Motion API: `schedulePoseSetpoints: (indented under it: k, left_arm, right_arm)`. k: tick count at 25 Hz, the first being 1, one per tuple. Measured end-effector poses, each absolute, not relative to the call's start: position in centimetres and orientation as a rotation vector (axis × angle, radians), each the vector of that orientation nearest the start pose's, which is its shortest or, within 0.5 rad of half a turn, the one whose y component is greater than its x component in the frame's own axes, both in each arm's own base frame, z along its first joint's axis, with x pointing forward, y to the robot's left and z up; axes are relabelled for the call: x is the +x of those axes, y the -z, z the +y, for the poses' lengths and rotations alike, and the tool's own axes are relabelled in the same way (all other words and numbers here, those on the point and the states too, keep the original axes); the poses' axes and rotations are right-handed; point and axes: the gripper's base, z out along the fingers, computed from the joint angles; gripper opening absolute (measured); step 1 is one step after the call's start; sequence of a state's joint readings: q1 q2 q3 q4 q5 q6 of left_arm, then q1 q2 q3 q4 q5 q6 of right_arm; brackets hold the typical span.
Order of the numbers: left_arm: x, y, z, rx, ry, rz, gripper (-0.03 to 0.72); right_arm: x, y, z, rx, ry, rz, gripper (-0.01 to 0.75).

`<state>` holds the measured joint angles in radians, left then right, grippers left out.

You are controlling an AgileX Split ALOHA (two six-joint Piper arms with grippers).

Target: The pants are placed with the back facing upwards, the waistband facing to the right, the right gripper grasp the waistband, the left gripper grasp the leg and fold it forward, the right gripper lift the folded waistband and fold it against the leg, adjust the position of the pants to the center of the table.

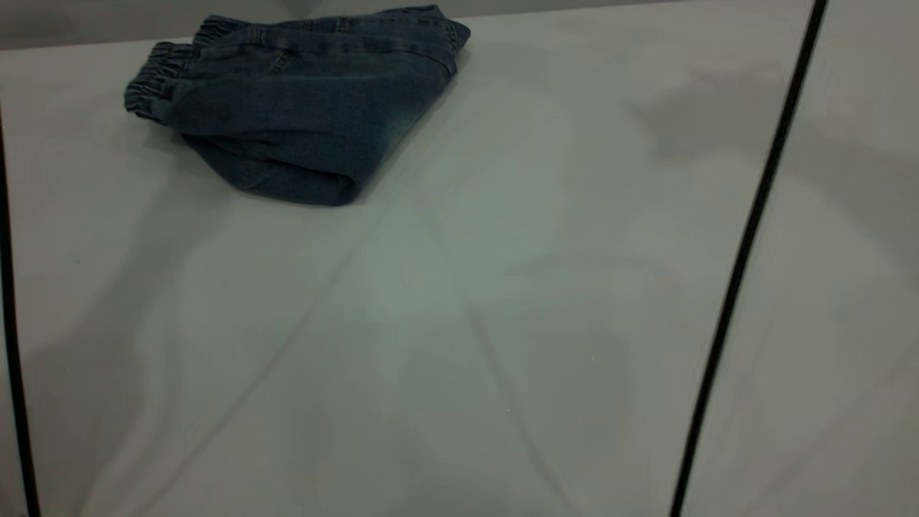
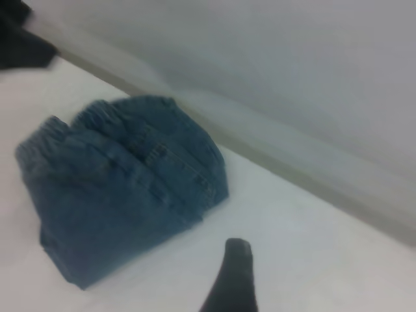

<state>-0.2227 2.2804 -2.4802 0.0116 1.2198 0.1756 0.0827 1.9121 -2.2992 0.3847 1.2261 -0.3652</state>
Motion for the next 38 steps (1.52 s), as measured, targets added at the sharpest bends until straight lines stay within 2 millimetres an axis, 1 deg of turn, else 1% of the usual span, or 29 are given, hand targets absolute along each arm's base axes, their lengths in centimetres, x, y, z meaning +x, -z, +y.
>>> schedulePoseSetpoints:
  k: [3,7,10,11,17,21,24,26,30,34,38]
  left_arm:
    - [49.1,-31.8,-10.7,0.507,-0.038,2.495,0.494]
    - [49.1,-30.3,-10.7,0.519,-0.045,2.545,0.494]
    - [49.0,-29.4,-10.7,0.526,-0.046,2.577,0.494]
    - [49.0,-29.1,-10.7,0.529,-0.046,2.587,0.494]
    - [48.8,-27.2,-10.7,0.544,-0.048,2.652,0.494]
    - [48.5,-25.1,-10.6,0.566,-0.053,2.72,0.494]
    - [48.0,-23.0,-10.4,0.589,-0.063,2.789,0.494]
    - [47.8,-20.9,-10.4,0.617,-0.069,2.839,0.494]
    - [48.1,-16.8,-10.5,0.65,-0.07,2.899,0.494]
    - [49.0,-13.5,-10.7,0.655,-0.069,2.892,0.494]
    - [49.7,-11.0,-10.8,0.683,-0.068,2.855,0.494]
  right_arm:
    - [38.5,-47.3,7.8,-0.572,-0.341,2.146,0.591]
    - [36.5,-48.8,9.2,-0.597,-0.296,2.116,0.591]
    - [35.1,-49.1,9.6,-0.591,-0.247,2.132,0.591]
    - [34.8,-48.9,9.7,-0.59,-0.231,2.147,0.591]
    - [31.2,-48.5,8.7,-0.589,-0.214,2.204,0.591]
    - [29.3,-48.0,8.3,-0.561,-0.232,2.24,0.591]
    - [28.7,-48.0,8.2,-0.54,-0.249,2.245,0.591]
    - [28.6,-48.1,8.2,-0.537,-0.251,2.245,0.591]
    - [28.4,-48.2,8.2,-0.518,-0.262,2.246,0.591]
    - [28.3,-48.3,8.2,-0.514,-0.263,2.246,0.591]
    - [28.3,-48.3,8.2,-0.514,-0.263,2.245,0.591]
